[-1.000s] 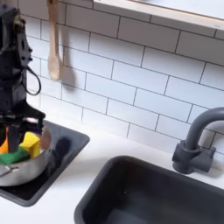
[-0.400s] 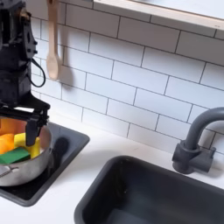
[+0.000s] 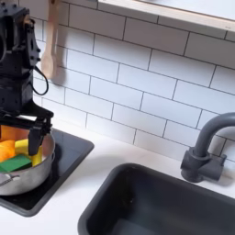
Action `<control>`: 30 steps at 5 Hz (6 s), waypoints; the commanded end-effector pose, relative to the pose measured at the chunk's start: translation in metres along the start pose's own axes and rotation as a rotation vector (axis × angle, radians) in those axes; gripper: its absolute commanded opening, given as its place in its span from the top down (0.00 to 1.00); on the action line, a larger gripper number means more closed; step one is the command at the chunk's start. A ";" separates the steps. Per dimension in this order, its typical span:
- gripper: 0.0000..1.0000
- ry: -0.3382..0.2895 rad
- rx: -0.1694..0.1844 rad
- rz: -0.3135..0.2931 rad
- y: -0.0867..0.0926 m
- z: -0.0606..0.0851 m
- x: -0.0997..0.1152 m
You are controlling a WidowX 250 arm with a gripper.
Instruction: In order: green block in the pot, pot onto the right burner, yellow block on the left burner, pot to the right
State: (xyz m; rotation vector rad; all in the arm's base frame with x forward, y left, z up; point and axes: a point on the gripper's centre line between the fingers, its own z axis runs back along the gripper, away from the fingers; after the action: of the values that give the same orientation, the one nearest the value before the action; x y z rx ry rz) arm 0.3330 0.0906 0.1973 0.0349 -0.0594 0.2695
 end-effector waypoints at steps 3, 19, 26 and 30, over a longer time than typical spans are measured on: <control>0.00 0.007 0.012 0.010 0.001 -0.014 0.018; 1.00 -0.011 0.004 0.068 0.002 -0.034 0.038; 1.00 -0.115 -0.004 0.043 -0.005 0.016 0.039; 1.00 -0.206 0.060 0.094 0.018 0.058 0.036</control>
State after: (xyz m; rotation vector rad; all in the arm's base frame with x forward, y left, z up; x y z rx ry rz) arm 0.3636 0.1074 0.2516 0.1167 -0.2408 0.3401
